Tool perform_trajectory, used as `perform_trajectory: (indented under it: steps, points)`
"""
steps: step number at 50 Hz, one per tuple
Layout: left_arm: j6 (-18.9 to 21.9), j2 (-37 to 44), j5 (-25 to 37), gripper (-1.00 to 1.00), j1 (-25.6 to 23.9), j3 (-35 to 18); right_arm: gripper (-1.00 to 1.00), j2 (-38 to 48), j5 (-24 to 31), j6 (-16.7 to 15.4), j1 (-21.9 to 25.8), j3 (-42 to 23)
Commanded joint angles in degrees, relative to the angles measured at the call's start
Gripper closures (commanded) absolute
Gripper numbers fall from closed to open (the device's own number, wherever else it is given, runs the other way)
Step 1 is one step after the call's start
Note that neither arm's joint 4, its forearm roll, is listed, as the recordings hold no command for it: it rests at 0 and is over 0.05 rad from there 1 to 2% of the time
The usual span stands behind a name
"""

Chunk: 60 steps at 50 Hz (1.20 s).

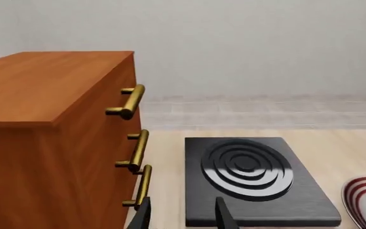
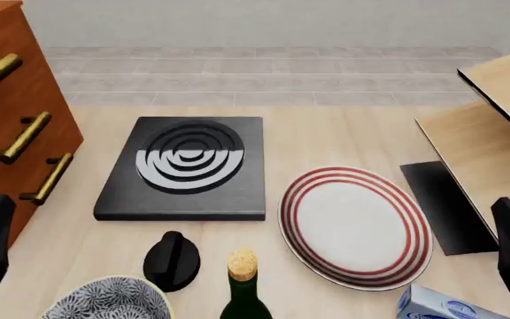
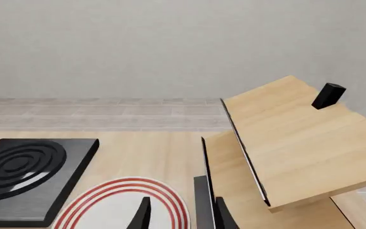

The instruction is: Put the bowl on the top of the cabinet.

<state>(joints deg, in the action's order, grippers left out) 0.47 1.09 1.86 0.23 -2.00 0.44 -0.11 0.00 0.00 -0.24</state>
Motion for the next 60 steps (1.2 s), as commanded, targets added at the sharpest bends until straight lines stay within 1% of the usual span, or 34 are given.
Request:
perform_trajectory:
  steps: [1, 8, 14, 16, 18, 19, 20, 21, 23, 25, 28, 29, 31, 32, 34, 37, 40, 45, 47, 50, 54, 57, 60]
  points:
    - [1.1, -0.4, 6.7, -1.0, -0.9, -4.1, -1.0, 0.0, 0.0, 0.0, 0.0, 0.0]
    - [2.4, -0.3, 13.3, -1.0, -1.2, -8.3, -1.0, 0.0, 0.0, 0.0, 0.0, 0.0]
    - [3.8, -0.6, 18.2, -1.0, -1.7, -10.7, -1.0, 0.0, 0.0, 0.0, 0.0, 0.0]
    - [3.5, 0.2, 19.6, -1.0, -1.6, -11.4, -1.0, 0.0, 0.0, 0.0, 0.0, 0.0]
    - [4.5, -0.8, 20.8, -1.0, -2.1, -12.0, -1.0, 0.0, 0.0, 0.0, 0.0, 0.0]
    - [3.7, -0.1, 22.2, -1.0, -2.5, -12.1, -1.0, 0.0, 0.0, 0.0, 0.0, 0.0]
    - [3.7, -0.1, 22.2, -1.0, -2.5, -12.1, -1.0, 0.0, 0.0, 0.0, 0.0, 0.0]
    - [4.4, -0.9, 23.6, -1.0, -2.9, -12.2, -1.0, 0.0, 0.0, 0.0, 0.0, 0.0]
    - [3.8, 0.4, 24.8, -1.0, -2.7, -13.0, -1.0, 0.0, 0.0, 0.0, 0.0, 0.0]
    - [4.1, 0.1, 26.1, -1.0, -2.9, -13.9, -1.0, 0.0, 0.0, 0.0, 0.0, 0.0]
    - [3.8, 0.6, 26.3, -1.0, -2.9, -14.1, -1.0, 0.0, 0.0, 0.0, 0.0, 0.0]
    - [2.1, 3.6, 28.6, -1.0, -3.4, -16.1, -1.0, 0.0, 0.0, 0.0, 0.0, 0.0]
    - [1.6, 4.4, 29.2, -1.0, -3.6, -16.8, -1.0, 0.0, 0.0, 0.0, 0.0, 0.0]
    - [2.0, 4.1, 30.1, -1.0, -3.8, -17.4, -1.0, 0.0, 0.0, 0.0, 0.0, 0.0]
    - [1.1, 5.7, 30.6, -1.0, -4.0, -17.4, -1.0, 0.0, 0.0, 0.0, 0.0, 0.0]
    - [1.9, 5.3, 32.3, -1.0, -4.1, -18.7, -1.0, 0.0, 0.0, 0.0, 0.0, 0.0]
    - [1.7, 7.3, 32.7, -1.0, -3.4, -19.5, -1.0, 0.0, 0.0, 0.0, 0.0, 0.0]
    - [0.7, 8.6, 34.0, -1.0, -3.8, -20.2, -1.0, 0.0, 0.0, 0.0, 0.0, 0.0]
    - [-0.5, 9.7, 34.8, -1.0, -4.4, -20.4, -1.0, 0.0, 0.0, 0.0, 0.0, 0.0]
    - [-1.2, 11.1, 35.7, -1.0, -5.0, -21.1, -1.0, 0.0, 0.0, 0.0, 0.0, 0.0]
    - [-0.4, 11.4, 37.1, -1.0, -5.8, -21.9, -1.0, 0.0, 0.0, 0.0, 0.0, 0.0]
    - [0.4, 11.4, 36.9, -1.0, -5.3, -21.9, -1.0, 0.0, 0.0, 0.0, 0.0, 0.0]
    - [-0.6, 11.4, 38.3, -1.0, -6.3, -22.0, -1.0, 0.0, 0.0, 0.0, 0.0, 0.0]
